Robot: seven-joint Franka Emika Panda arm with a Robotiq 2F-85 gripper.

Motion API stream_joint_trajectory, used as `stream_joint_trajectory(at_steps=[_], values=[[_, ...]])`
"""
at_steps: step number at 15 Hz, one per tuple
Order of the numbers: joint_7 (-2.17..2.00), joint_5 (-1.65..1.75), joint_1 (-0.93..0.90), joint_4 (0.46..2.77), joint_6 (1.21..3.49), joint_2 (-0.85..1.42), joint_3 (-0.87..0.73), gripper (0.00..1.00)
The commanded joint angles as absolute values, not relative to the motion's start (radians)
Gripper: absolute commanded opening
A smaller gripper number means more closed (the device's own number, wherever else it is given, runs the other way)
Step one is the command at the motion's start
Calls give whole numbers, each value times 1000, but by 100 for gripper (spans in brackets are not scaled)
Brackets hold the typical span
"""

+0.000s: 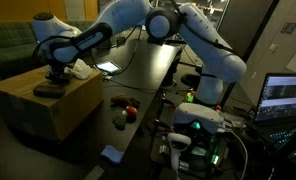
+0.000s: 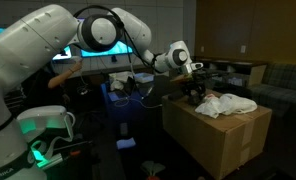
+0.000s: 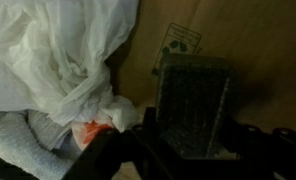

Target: Switch between the objects on the box and on the table one by one

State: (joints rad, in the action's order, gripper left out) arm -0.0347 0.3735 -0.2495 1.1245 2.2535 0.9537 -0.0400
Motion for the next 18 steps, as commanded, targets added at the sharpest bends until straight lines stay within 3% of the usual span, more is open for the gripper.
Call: stream_joint_trajectory(at_steps=[1,2,4,5,18], values=[[15,337,-242,987,2206,1022,-34,84],[17,333,-242,972,2199,1030,-35,84],[11,333,-246,950,2188,1033,-41,98],[6,333,-248,946,2182,1028,-42,100],[-44,302,-291,1030,2195,934,51,100]])
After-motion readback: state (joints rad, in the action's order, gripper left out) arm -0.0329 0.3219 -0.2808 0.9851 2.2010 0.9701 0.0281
